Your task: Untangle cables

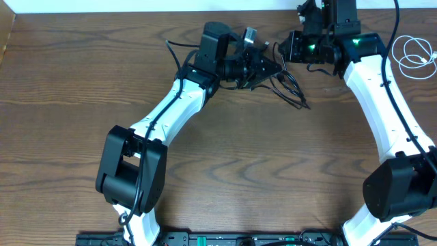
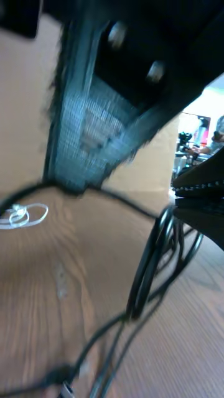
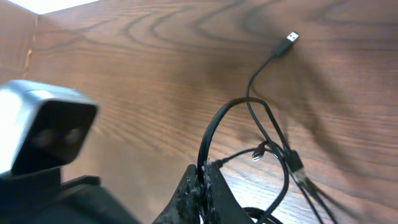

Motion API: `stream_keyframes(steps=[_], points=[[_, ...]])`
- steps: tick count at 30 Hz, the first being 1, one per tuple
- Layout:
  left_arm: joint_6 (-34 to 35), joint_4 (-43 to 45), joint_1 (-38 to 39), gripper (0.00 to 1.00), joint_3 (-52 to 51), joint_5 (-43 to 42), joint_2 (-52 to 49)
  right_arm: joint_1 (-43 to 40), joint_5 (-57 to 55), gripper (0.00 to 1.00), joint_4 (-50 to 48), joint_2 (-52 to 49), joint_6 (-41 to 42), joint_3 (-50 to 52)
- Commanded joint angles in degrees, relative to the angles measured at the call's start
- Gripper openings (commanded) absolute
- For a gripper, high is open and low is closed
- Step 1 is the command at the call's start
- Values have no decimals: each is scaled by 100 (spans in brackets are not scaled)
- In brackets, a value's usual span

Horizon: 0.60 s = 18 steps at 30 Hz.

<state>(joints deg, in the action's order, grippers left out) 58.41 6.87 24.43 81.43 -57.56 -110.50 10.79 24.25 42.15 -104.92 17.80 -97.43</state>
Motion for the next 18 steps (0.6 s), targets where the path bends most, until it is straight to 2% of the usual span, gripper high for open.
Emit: stream_keyframes(steps=[1, 2, 5, 8, 12, 18], points=[[-378, 120, -28, 8, 0, -330, -68, 15, -186, 1, -22, 55, 105, -52], [-498, 118, -28, 10, 0, -330, -68, 20, -184, 1, -17, 55, 105, -52], [-1036, 87, -22, 34, 0, -251, -68, 17, -179, 1, -13, 55, 105, -52], [-1123, -260, -17, 48, 0, 168, -68, 17, -179, 1, -13, 55, 105, -52], [-1357, -608, -17, 49, -2, 605, -68, 17, -160, 1, 4, 55, 105, -52], [-2544, -625, 81, 50, -2, 697, -68, 17, -160, 1, 7, 55, 103, -52]])
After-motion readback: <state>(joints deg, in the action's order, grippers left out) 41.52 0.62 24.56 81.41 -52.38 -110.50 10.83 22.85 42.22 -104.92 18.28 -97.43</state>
